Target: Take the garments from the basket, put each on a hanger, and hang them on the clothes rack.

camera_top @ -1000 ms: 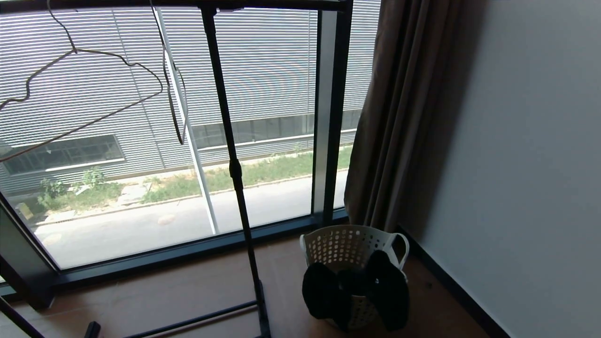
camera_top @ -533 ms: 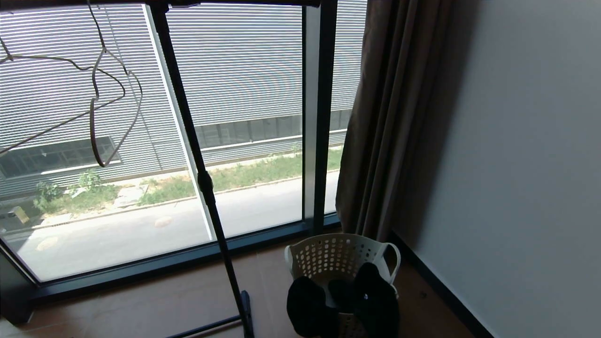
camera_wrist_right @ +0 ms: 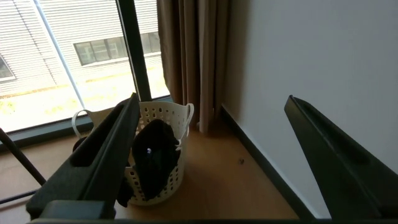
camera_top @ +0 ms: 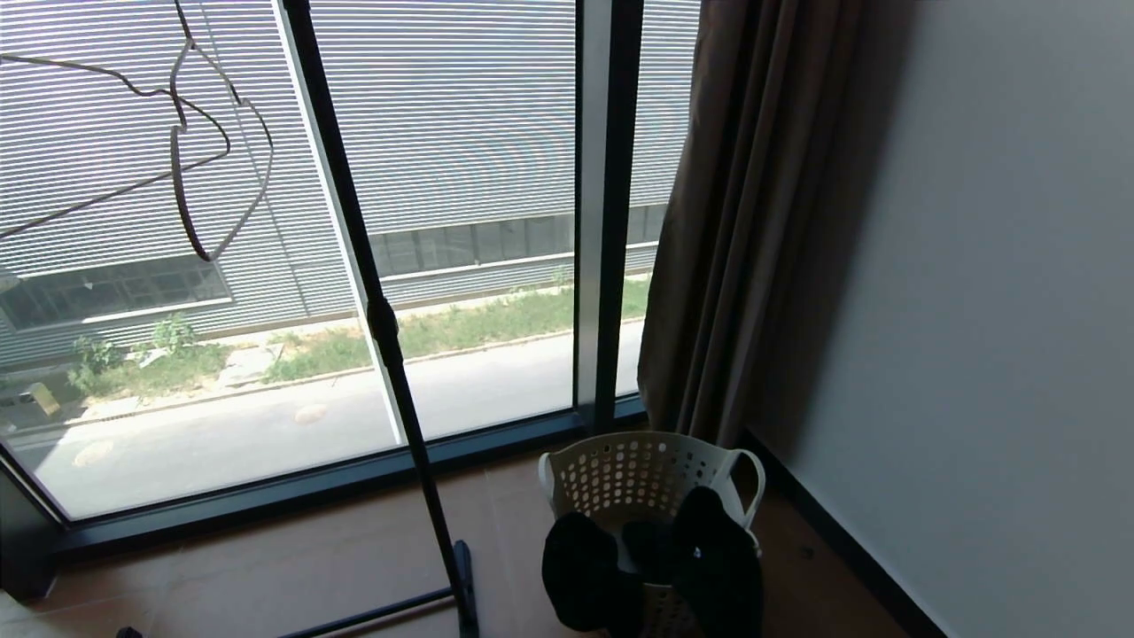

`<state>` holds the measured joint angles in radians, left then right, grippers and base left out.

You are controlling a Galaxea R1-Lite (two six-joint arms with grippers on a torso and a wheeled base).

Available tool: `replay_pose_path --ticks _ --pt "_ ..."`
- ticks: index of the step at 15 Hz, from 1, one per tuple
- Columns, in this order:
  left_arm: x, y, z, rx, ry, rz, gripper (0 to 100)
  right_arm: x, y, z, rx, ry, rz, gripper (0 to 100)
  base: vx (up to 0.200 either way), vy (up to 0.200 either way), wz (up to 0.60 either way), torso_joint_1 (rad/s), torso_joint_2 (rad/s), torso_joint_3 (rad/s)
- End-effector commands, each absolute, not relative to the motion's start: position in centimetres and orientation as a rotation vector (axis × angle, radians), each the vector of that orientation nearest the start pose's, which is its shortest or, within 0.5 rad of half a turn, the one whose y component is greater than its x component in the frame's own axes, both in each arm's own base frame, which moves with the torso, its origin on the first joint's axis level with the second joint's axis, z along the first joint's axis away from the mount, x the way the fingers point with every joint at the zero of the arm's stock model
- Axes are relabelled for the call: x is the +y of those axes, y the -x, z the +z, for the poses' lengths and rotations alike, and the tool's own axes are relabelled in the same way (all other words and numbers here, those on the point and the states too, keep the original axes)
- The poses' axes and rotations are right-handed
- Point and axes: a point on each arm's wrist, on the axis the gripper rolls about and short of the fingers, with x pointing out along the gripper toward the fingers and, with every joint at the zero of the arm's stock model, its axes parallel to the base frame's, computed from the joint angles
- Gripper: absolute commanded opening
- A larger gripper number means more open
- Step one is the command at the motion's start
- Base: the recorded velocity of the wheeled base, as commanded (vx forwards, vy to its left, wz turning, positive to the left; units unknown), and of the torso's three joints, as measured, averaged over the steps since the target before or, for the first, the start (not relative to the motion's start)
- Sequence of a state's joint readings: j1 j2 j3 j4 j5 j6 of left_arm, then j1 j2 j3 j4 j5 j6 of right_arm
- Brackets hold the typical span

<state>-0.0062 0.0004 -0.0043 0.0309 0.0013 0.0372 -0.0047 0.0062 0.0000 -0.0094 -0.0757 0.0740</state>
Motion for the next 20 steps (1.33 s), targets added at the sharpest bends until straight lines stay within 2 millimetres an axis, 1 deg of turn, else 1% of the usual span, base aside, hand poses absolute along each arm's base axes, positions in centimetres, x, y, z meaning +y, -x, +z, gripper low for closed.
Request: replay_pose_path --ticks 1,4,7,20 --pt "0.02 2.32 7.36 0.026 -0.037 -0.005 100 -0.16 2.23 7.68 -0.006 -0.074 -0.080 100 0.000 0.000 0.00 0.002 0.06 0.017" --pt "0.01 2.33 7.39 0.026 -0.037 -0.007 100 -0.16 2.23 7.68 -0.006 -0.074 -0.080 100 0.000 0.000 0.00 -0.009 0.10 0.107" --pt "0.01 2.32 7.35 0.027 -0.038 -0.007 100 -0.16 2.23 7.68 -0.006 -0.072 -0.080 100 0.000 0.000 0.00 0.000 0.01 -0.067" --pt "0.02 2.32 7.36 0.026 -0.034 -0.004 100 -0.16 2.23 7.69 -0.008 -0.075 -0.081 100 0.000 0.000 0.00 0.003 0.00 -0.192"
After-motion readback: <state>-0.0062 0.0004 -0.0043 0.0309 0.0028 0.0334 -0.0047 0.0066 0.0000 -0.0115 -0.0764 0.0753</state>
